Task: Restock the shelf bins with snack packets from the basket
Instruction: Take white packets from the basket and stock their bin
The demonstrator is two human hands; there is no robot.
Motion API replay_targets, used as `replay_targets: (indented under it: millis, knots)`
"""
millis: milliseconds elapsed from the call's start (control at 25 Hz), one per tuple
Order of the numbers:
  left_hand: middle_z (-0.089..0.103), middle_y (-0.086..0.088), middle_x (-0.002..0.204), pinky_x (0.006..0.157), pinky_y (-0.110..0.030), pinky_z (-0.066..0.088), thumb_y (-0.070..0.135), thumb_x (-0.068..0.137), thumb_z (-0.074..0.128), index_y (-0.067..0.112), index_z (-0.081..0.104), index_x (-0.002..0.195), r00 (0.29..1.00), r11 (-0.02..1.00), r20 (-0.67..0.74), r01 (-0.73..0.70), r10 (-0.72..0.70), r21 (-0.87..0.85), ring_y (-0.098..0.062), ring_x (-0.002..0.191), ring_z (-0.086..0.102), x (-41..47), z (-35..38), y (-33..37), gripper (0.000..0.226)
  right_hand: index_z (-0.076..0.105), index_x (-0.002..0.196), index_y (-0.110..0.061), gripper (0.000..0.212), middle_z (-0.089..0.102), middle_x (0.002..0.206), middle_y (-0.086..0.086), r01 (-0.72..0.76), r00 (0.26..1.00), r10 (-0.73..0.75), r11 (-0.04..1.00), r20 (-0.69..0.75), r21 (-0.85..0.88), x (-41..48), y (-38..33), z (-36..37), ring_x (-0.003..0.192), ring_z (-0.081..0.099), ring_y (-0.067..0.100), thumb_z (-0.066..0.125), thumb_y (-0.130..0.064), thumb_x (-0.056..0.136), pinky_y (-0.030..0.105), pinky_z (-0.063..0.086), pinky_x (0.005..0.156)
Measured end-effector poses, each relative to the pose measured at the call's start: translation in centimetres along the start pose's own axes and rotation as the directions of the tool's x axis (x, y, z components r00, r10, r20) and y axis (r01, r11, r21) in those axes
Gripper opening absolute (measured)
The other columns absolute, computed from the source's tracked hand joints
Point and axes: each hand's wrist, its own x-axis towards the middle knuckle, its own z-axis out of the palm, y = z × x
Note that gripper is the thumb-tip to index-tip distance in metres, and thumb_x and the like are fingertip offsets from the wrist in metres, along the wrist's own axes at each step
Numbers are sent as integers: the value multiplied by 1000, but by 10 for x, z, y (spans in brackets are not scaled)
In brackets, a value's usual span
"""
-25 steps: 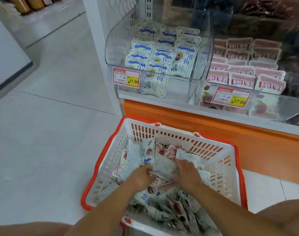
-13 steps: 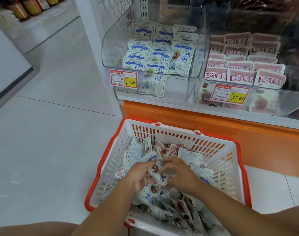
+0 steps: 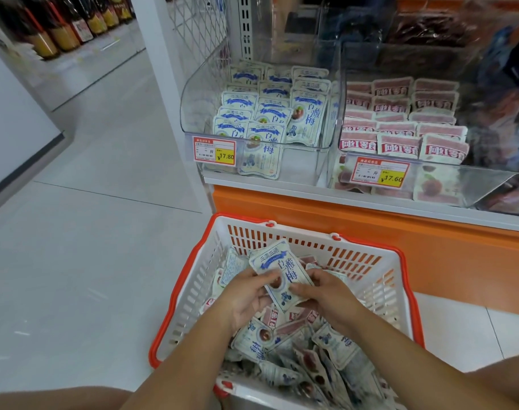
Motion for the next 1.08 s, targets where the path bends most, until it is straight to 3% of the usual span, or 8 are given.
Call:
replay_targets:
  millis: [160,360,480,600,760,840,920,1080]
  knots:
    - [75,-5,104,98,-51,50,15,83,74,12,69,108,998,957,-34,-42,54,286,-24,102,69,-7,9,11,26,59,112,-13,34,71,108,6,50,999,-52,976,-3,-213,-10,-24,3,95,69,22,75,-17,83,33,55,76]
    - [75,5,100,94,-40,54,24,84,74,23,70,106,984,793,70,-175,166,583,-15,97,71,-26,17,56,22,69,98,-23,14,71,78,-1,244,963,-271,881,-10,-406,-34,-99,7,72,64,8,74,-25,85,19,50,60]
    - [75,10,96,79,-19,53,21,86,73,25,70,105,946,719,154,-317,284,619,-4,89,70,-46,33,87,19,72,90,-26,6,71,74,0,305,943,-324,735,82,-605,-52,-150,14,59,58,6,74,-26,85,18,45,54]
    - [75,10,98,84,-21,54,22,86,73,24,71,106,882,639,204,-451,424,623,-4,92,69,-62,46,127,20,67,85,-21,10,68,69,-1,361,895,-434,562,107,-745,-70,-201,26,53,56,8,76,-26,83,22,44,51]
    - [67,16,109,86,-15,48,41,85,70,29,67,117,696,259,170,-467,698,846,0,94,63,-71,30,188,34,63,82,-16,14,69,65,-2,417,755,-655,453,24,-788,-72,-284,29,53,62,13,75,-25,84,28,49,54]
    - [64,10,113,83,-21,49,39,86,68,27,65,122,533,71,123,-329,837,942,-6,95,61,-75,6,212,38,63,85,-14,15,67,71,0,308,670,-741,330,-43,-892,-54,-324,30,60,58,16,74,-25,83,29,43,55]
    - [56,2,122,89,-34,51,37,86,69,25,60,129,417,-41,125,-204,900,978,-15,107,57,-71,-16,224,45,63,90,-12,14,65,84,4,94,690,-723,129,-29,-987,-21,-351,35,73,57,21,72,-21,84,31,41,61]
    - [45,2,131,93,-32,46,39,86,68,25,55,135,432,-135,191,-157,882,978,-14,120,44,-48,-33,234,53,66,93,-6,19,68,94,11,-147,841,-541,-194,-19,-970,52,-365,38,81,61,25,67,-21,82,29,49,65]
